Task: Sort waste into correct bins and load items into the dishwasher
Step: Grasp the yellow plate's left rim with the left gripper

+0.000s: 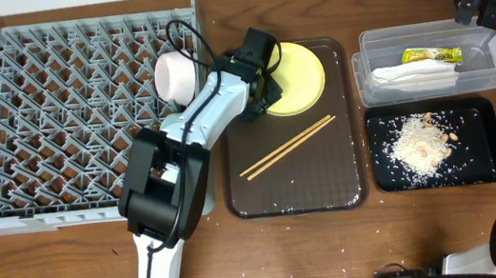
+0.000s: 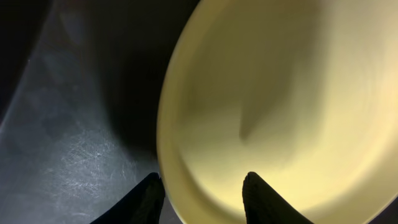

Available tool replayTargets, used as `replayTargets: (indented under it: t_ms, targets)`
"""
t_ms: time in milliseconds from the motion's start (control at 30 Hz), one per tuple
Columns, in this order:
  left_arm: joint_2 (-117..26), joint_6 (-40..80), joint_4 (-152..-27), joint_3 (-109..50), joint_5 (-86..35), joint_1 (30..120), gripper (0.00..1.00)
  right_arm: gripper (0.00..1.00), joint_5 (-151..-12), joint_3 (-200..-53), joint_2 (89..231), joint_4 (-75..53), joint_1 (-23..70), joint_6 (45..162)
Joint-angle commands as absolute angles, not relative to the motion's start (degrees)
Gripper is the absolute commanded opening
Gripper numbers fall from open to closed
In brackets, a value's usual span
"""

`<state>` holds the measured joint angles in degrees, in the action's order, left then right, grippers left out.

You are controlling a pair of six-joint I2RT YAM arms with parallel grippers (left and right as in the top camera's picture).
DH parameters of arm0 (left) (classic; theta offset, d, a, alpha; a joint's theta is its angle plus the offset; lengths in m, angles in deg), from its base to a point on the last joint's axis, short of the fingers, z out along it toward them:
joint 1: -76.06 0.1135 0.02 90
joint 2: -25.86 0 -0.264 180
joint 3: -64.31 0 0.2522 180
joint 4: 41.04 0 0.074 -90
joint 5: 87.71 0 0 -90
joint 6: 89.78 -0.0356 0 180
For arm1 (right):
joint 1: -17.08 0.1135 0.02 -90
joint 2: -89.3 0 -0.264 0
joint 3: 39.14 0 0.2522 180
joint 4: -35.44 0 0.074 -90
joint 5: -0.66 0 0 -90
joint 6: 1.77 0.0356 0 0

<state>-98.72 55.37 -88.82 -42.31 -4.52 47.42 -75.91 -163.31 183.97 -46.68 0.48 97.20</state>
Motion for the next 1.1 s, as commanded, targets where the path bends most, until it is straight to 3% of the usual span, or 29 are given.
replayTargets:
  t_ms: [0,367,467,667,1067]
  targets:
    - [-99.42,58.24,-86.77,-39.23,-4.80,47.48,0.41,0.99,-75.80,-163.68,184.13,-46.78,-0.11,97.83]
    - [-99.42,59.31,-78.42,-33.92,-4.56,47.48,0.39,0.99,-75.80,-163.68,184.13,-46.78,-0.11,97.83]
    - [-99.42,60.22,-77.57,-32.63,-4.54,47.48,0.34,0.99,-75.80,-163.68,184.13,-46.78,-0.11,97.83]
    - [-99.42,60.79,-76.50,-31.45,-4.56,47.48,0.08,0.99,-75.80,-163.68,184.13,-46.78,-0.11,97.83]
    - [-97.43,59.90,-72.28,-31.47,-7.12,47.66,0.07,0.99,-75.80,-163.68,184.13,-46.78,-0.11,97.83]
